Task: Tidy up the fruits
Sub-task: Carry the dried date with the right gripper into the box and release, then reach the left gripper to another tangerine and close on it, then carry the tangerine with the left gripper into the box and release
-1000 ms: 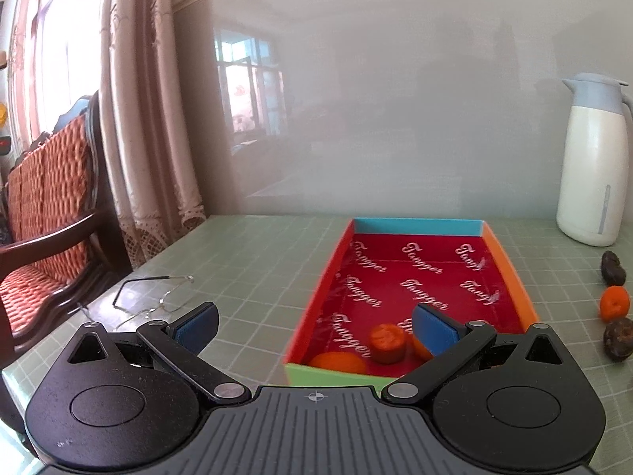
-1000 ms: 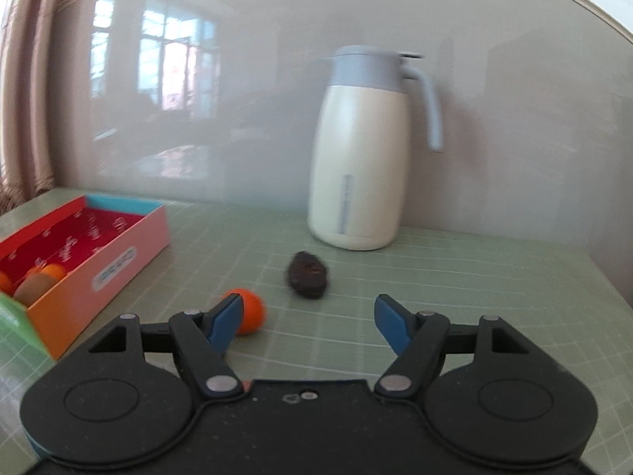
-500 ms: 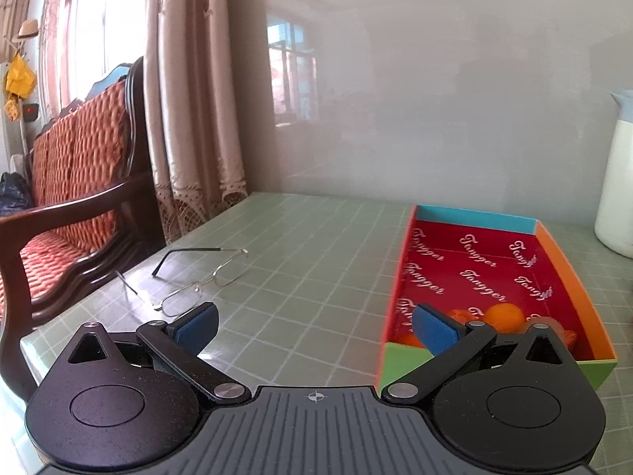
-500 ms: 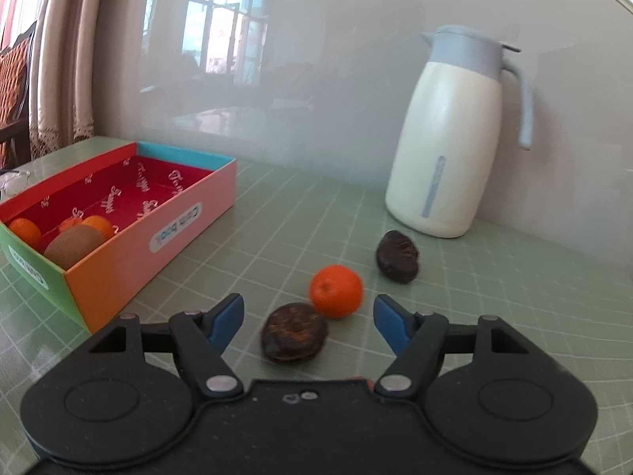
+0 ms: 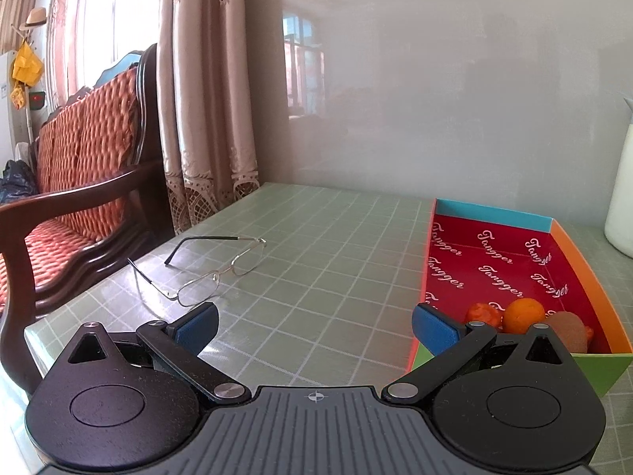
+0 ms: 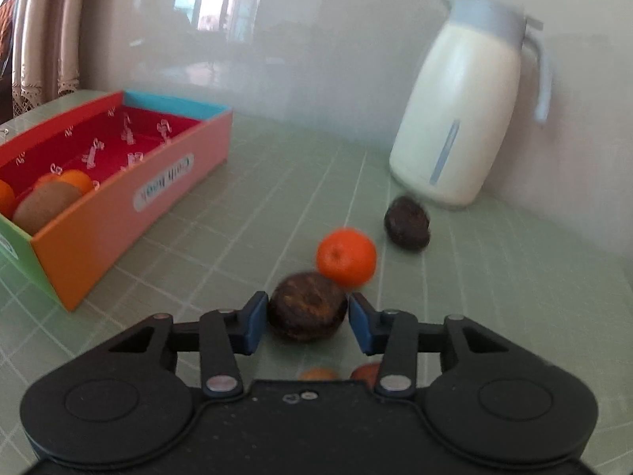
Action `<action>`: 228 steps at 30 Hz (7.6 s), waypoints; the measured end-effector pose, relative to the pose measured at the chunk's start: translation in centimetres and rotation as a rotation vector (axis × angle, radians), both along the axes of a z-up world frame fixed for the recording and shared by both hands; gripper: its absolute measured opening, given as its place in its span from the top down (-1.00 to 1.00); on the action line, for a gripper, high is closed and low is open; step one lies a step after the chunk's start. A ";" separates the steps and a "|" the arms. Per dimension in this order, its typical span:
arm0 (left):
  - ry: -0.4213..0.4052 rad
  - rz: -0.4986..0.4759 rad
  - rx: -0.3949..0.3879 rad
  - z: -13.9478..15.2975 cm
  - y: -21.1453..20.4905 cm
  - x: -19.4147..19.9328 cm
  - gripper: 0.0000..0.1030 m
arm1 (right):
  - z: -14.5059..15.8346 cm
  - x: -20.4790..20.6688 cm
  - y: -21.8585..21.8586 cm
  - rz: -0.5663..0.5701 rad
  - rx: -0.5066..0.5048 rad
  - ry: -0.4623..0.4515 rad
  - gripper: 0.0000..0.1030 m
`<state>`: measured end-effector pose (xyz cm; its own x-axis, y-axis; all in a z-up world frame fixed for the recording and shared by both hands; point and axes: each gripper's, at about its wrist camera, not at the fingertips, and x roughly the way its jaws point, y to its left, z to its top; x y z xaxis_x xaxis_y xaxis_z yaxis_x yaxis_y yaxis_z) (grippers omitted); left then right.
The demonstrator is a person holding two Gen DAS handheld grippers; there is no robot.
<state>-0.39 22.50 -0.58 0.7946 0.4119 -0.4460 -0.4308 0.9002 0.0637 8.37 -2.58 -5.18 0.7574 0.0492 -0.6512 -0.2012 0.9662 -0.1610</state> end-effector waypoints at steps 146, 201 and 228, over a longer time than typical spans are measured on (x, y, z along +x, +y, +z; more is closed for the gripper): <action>0.154 -0.531 -0.025 -3.3 -31.4 12.3 0.00 | 3.6 -5.6 -24.9 -0.480 0.170 -0.246 -0.27; 0.026 -0.416 -0.023 1.8 -19.7 7.1 0.23 | 3.9 -2.4 -17.7 -0.411 0.231 -0.190 -0.28; 0.083 -0.195 -0.049 -0.5 -8.5 6.8 0.23 | 3.9 -1.1 -11.9 -0.312 0.242 -0.176 -0.28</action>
<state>6.40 13.97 -1.05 0.8170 0.2300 -0.5288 -0.2430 0.9689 0.0460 7.26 -14.47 -1.30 0.8587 -0.0645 -0.5084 0.1169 0.9906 0.0717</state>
